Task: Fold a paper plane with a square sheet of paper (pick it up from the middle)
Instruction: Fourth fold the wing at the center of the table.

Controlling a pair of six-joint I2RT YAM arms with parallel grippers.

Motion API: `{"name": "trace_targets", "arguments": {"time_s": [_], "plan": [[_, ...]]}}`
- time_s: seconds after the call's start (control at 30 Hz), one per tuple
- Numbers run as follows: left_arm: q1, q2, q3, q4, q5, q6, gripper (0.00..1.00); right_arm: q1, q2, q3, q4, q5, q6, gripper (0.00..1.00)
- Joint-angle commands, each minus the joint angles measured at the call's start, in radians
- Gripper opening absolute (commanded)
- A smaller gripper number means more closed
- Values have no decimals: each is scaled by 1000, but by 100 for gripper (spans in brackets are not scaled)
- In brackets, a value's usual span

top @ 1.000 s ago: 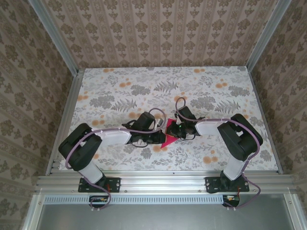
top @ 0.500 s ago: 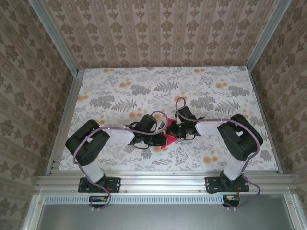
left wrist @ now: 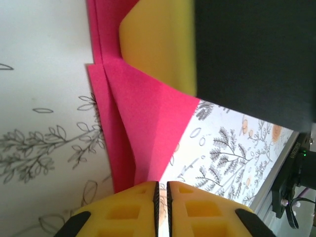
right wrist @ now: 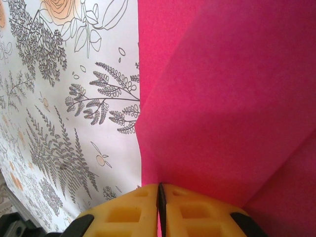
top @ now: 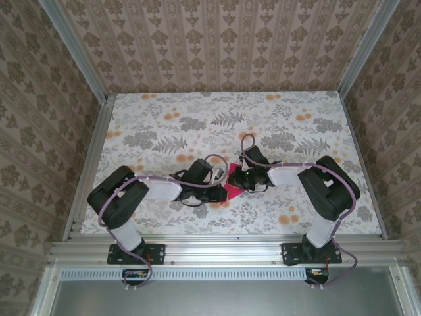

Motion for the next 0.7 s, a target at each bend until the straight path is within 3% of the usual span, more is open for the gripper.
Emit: {"name": "trace_targets", "arguments": {"time_s": [0.0,0.17,0.67], "plan": [[7,-81,30,-91,-3,35,17,-2,56,-16,-81,47,-11,12],[-6,-95,59,-135,31,60,17,-2,58,-16,-79,48,-10,12],[-8,2,34,-177,-31,124,13,-2,63,-14,-84,48,-13,12]]}}
